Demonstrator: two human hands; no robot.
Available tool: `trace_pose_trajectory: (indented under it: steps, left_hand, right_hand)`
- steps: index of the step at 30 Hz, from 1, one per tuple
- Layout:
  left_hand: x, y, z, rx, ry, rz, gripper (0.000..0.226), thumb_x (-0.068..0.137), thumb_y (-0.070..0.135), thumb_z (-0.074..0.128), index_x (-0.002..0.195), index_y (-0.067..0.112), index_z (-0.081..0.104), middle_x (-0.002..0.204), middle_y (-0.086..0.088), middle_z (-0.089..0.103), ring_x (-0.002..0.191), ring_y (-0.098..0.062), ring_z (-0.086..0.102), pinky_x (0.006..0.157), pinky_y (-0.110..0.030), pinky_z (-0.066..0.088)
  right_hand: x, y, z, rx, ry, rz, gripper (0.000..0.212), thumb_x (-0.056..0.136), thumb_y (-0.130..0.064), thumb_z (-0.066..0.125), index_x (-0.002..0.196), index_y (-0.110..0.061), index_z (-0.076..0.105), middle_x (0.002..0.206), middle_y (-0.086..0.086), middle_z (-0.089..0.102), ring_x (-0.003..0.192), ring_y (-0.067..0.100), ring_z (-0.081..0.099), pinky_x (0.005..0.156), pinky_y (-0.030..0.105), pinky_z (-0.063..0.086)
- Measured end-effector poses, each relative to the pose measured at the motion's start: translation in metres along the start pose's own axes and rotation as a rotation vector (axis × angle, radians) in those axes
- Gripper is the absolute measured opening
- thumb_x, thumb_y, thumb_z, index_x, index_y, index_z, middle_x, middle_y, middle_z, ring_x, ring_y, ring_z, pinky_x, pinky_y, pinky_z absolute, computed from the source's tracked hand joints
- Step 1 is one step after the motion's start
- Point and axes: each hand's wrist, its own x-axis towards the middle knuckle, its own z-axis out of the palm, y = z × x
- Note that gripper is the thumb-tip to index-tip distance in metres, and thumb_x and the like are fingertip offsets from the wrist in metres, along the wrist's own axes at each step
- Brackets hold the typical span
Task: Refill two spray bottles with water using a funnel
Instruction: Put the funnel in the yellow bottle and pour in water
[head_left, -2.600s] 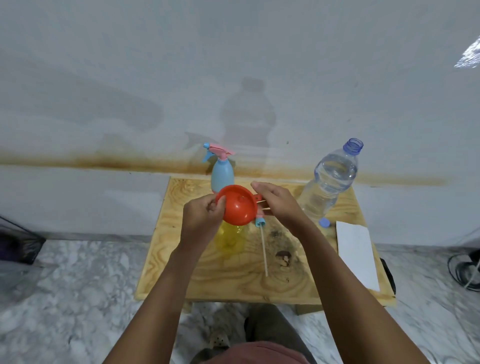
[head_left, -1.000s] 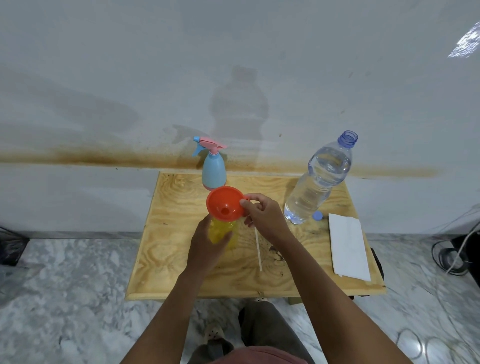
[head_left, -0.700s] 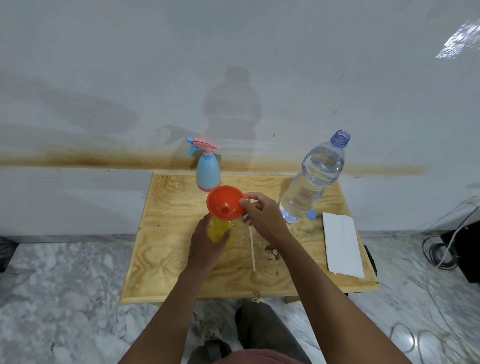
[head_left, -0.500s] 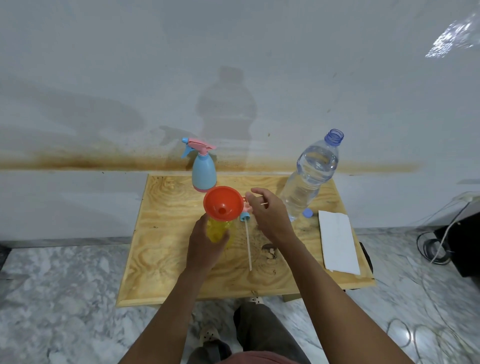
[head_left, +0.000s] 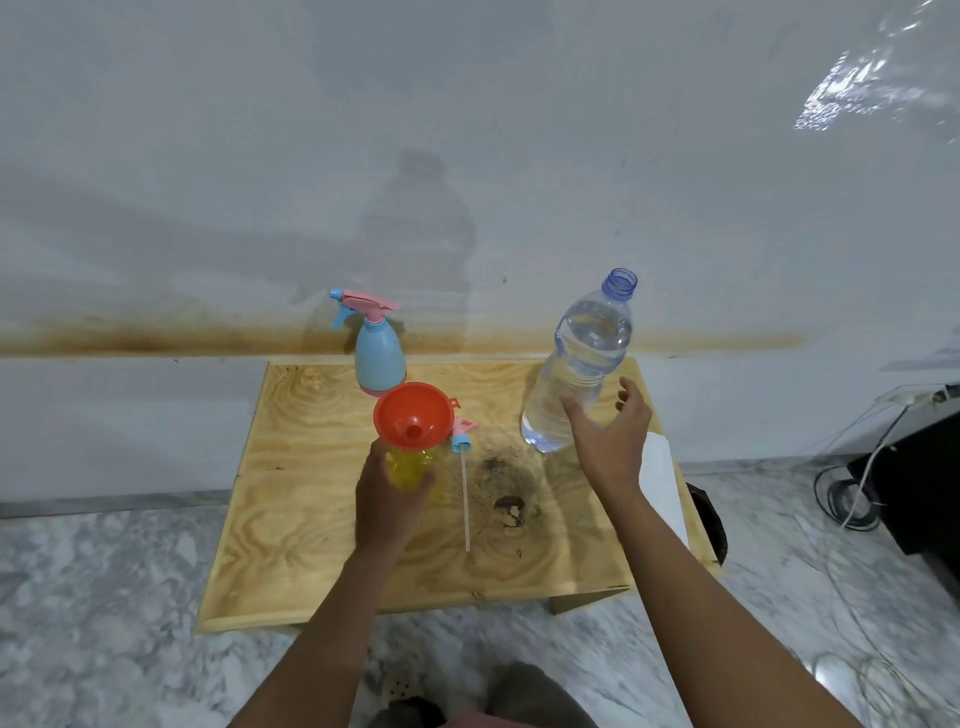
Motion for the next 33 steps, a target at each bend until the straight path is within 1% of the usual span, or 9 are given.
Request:
trace_pose_trajectory:
  steps: [3, 6, 8, 10, 13, 15, 20, 24, 33]
  left_hand:
    - [-0.002, 0.008, 0.004, -0.030, 0.011, -0.006, 0.057, 0.083, 0.025, 0.079, 0.131, 0.024, 0.049, 0.110, 0.009, 0.058, 0.102, -0.011, 0.053, 0.078, -0.025, 0.042]
    - [-0.003, 0.012, 0.008, -0.088, -0.004, -0.018, 0.055, 0.083, 0.022, 0.079, 0.123, 0.039, 0.046, 0.108, 0.017, 0.058, 0.103, -0.006, 0.052, 0.076, -0.018, 0.041]
    - [-0.003, 0.012, 0.011, -0.111, -0.001, -0.014, 0.058, 0.084, 0.021, 0.079, 0.125, 0.041, 0.044, 0.110, 0.025, 0.056, 0.107, -0.007, 0.052, 0.081, -0.023, 0.043]
    - [-0.004, 0.010, 0.014, -0.122, 0.011, -0.013, 0.062, 0.084, 0.020, 0.080, 0.131, 0.038, 0.044, 0.112, 0.029, 0.053, 0.112, -0.007, 0.050, 0.088, -0.028, 0.043]
    - [-0.005, 0.011, 0.016, -0.127, 0.017, -0.042, 0.069, 0.084, 0.021, 0.080, 0.141, 0.032, 0.044, 0.121, 0.019, 0.053, 0.118, -0.007, 0.047, 0.093, -0.029, 0.043]
    - [-0.004, 0.011, 0.018, -0.133, 0.022, -0.064, 0.069, 0.084, 0.020, 0.080, 0.142, 0.031, 0.044, 0.122, 0.017, 0.053, 0.119, -0.006, 0.046, 0.093, -0.029, 0.042]
    - [-0.003, 0.012, 0.021, -0.135, 0.039, -0.106, 0.072, 0.082, 0.021, 0.081, 0.143, 0.030, 0.044, 0.128, 0.016, 0.053, 0.123, -0.006, 0.046, 0.096, -0.030, 0.042]
    - [-0.004, 0.014, 0.022, -0.142, 0.054, -0.115, 0.069, 0.082, 0.018, 0.081, 0.141, 0.027, 0.047, 0.122, 0.016, 0.056, 0.117, -0.005, 0.049, 0.093, -0.026, 0.041]
    - [-0.004, 0.006, 0.020, -0.163, 0.041, -0.109, 0.069, 0.081, 0.020, 0.083, 0.141, 0.027, 0.049, 0.132, 0.009, 0.060, 0.127, -0.008, 0.050, 0.095, -0.025, 0.044]
  right_hand:
    - [0.024, 0.000, -0.007, 0.055, -0.104, -0.047, 0.093, 0.077, -0.051, 0.080, 0.151, -0.019, 0.033, 0.151, 0.003, 0.038, 0.137, 0.017, 0.040, 0.108, 0.037, 0.040]
    - [0.043, -0.002, -0.011, 0.124, -0.212, -0.148, 0.070, 0.075, -0.045, 0.083, 0.133, -0.024, 0.051, 0.129, -0.008, 0.056, 0.119, 0.005, 0.054, 0.096, 0.027, 0.046]
    - [0.051, -0.002, -0.012, 0.171, -0.273, -0.164, 0.067, 0.070, -0.050, 0.084, 0.126, -0.025, 0.056, 0.121, -0.011, 0.061, 0.113, 0.003, 0.058, 0.086, 0.021, 0.046]
    - [0.059, 0.000, -0.013, 0.204, -0.311, -0.162, 0.073, 0.064, -0.056, 0.084, 0.125, -0.027, 0.056, 0.121, -0.011, 0.064, 0.113, 0.006, 0.061, 0.087, 0.023, 0.049]
    - [0.070, 0.004, -0.012, 0.233, -0.390, -0.167, 0.072, 0.062, -0.050, 0.089, 0.125, -0.034, 0.056, 0.120, -0.015, 0.066, 0.111, 0.005, 0.063, 0.092, 0.033, 0.054]
    - [0.076, 0.005, -0.009, 0.246, -0.423, -0.183, 0.074, 0.062, -0.047, 0.092, 0.125, -0.034, 0.056, 0.119, -0.013, 0.067, 0.110, 0.007, 0.065, 0.094, 0.039, 0.056]
    - [0.082, 0.007, 0.003, 0.243, -0.340, -0.226, 0.078, 0.061, -0.049, 0.092, 0.126, -0.028, 0.055, 0.117, -0.009, 0.069, 0.108, 0.010, 0.067, 0.094, 0.045, 0.056]
    - [0.084, 0.008, 0.014, 0.266, -0.310, -0.225, 0.088, 0.057, -0.055, 0.091, 0.131, -0.026, 0.054, 0.120, -0.007, 0.068, 0.113, 0.012, 0.065, 0.098, 0.042, 0.054]
    - [0.081, 0.008, 0.017, 0.238, -0.202, -0.338, 0.080, 0.063, -0.047, 0.085, 0.129, -0.013, 0.057, 0.114, 0.000, 0.070, 0.105, 0.015, 0.068, 0.091, 0.040, 0.057]
